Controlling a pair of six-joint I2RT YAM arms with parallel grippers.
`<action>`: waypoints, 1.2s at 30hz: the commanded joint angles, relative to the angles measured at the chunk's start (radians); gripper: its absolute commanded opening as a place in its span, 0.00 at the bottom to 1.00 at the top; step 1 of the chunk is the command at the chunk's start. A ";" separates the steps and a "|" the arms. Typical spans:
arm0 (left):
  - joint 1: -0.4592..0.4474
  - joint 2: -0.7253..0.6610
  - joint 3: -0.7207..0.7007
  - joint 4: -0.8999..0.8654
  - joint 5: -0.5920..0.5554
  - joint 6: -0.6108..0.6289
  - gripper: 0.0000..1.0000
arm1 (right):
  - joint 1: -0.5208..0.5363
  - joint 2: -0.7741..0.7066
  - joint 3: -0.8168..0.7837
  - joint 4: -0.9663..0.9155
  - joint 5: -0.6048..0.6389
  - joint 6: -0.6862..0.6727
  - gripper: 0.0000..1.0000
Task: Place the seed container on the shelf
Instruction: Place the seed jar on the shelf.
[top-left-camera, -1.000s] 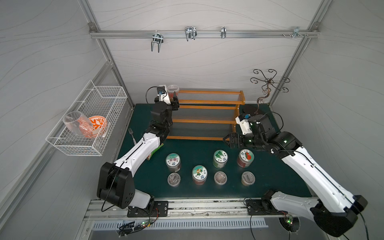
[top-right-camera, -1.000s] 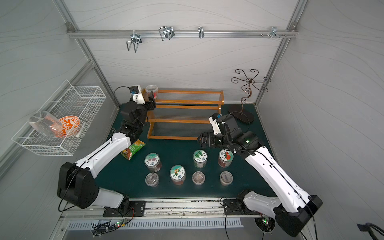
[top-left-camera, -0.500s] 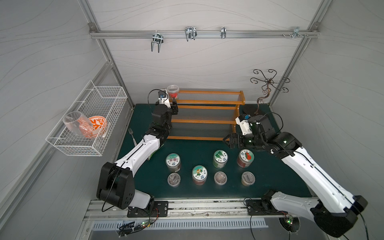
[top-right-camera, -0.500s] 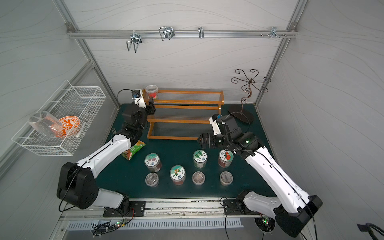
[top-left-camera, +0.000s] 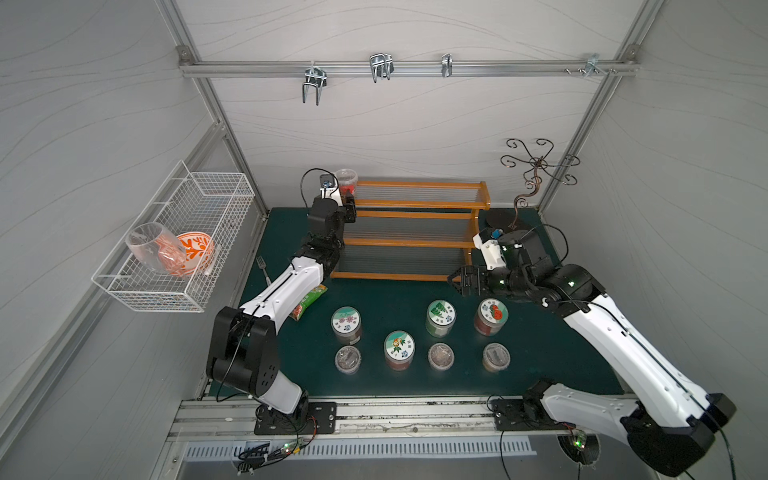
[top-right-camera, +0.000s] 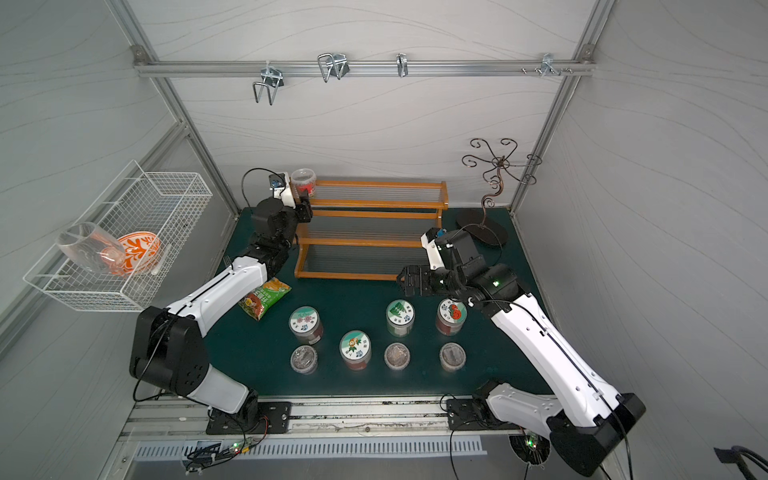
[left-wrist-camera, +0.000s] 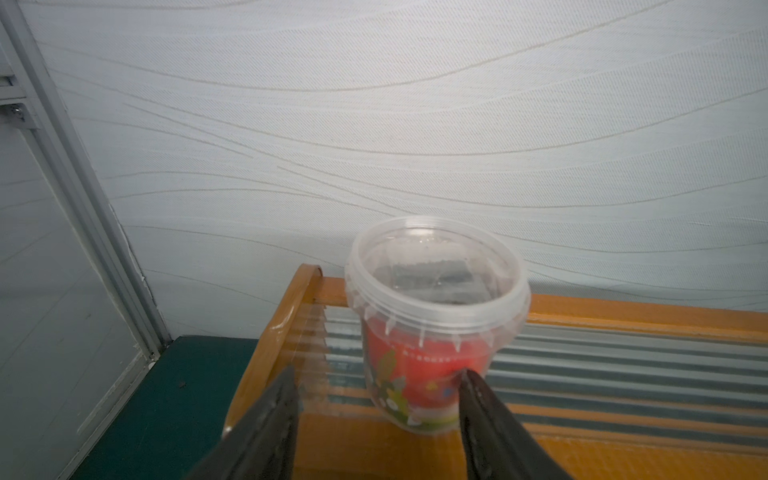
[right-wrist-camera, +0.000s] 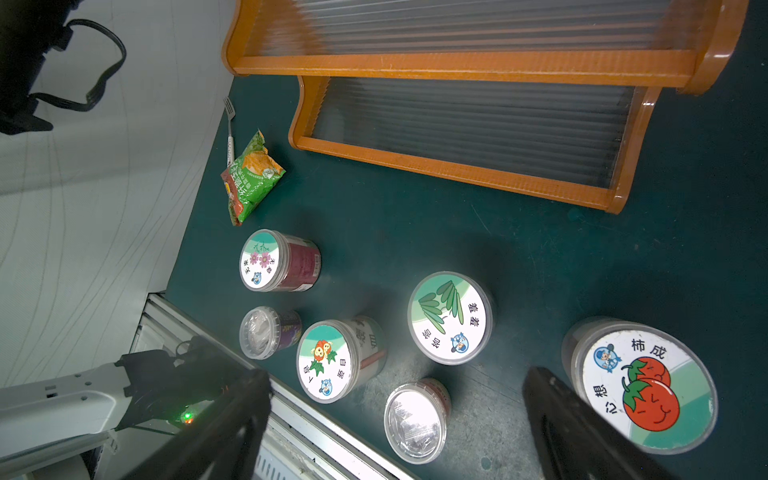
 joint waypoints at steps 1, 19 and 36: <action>0.012 0.025 0.070 -0.003 0.013 0.014 0.63 | -0.007 -0.012 -0.008 0.010 -0.015 0.000 0.99; 0.016 -0.196 -0.034 -0.138 0.176 -0.026 0.65 | 0.047 0.005 -0.032 0.022 -0.097 -0.001 0.98; 0.004 -0.623 -0.072 -0.873 0.319 -0.207 1.00 | 0.453 0.031 -0.179 -0.104 0.201 0.122 0.99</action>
